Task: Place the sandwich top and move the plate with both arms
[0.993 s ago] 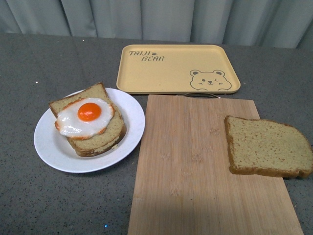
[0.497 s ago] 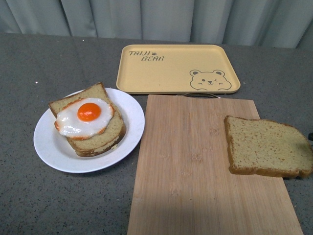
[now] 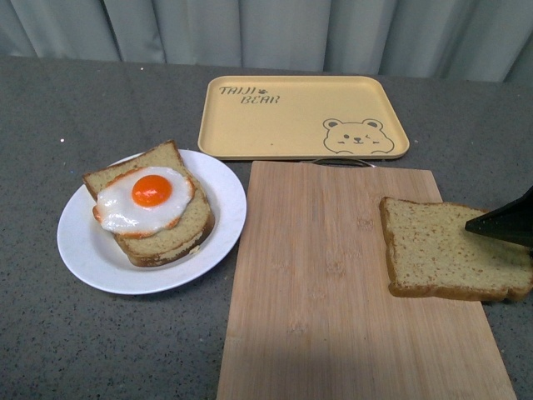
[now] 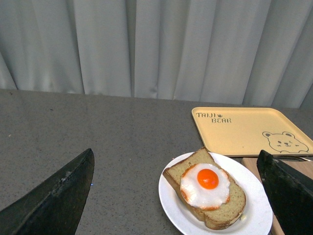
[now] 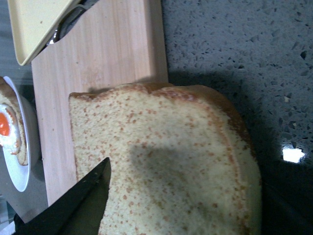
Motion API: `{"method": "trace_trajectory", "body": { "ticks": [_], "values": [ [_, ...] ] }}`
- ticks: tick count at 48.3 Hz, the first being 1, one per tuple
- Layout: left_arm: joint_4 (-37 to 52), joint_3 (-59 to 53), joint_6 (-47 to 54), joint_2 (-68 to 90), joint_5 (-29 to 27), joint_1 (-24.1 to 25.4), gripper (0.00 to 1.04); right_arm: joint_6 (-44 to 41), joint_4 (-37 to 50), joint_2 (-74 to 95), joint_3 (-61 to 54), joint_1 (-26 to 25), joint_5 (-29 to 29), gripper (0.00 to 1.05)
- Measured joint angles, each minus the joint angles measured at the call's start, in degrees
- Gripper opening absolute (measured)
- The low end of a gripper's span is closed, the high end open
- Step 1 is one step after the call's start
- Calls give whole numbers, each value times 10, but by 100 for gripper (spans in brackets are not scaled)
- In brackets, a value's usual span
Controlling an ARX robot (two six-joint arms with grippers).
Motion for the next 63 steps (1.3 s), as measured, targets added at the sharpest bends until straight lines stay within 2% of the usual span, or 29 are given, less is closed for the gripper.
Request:
{"method": "trace_trajectory", "body": {
  "ticks": [10, 27, 35, 43, 48, 52, 57, 63],
  "values": [
    [0, 0, 0, 0, 0, 0, 98, 14, -10, 9, 8, 0, 13, 49],
    [0, 0, 0, 0, 0, 0, 98, 24, -15, -19, -4, -6, -11, 3],
    [0, 0, 0, 0, 0, 0, 98, 50, 26, -80, -25, 3, -58, 3],
    [0, 0, 0, 0, 0, 0, 98, 130, 120, -119, -28, 40, -94, 3],
    [0, 0, 0, 0, 0, 0, 98, 210, 221, -114, -26, 92, -94, 3],
    [0, 0, 0, 0, 0, 0, 98, 289, 301, -80, -3, 153, -77, 3],
    [0, 0, 0, 0, 0, 0, 98, 345, 353, -42, 26, 198, -71, 3],
    [0, 0, 0, 0, 0, 0, 98, 396, 360, 17, 92, 256, -58, 3]
  ]
}}
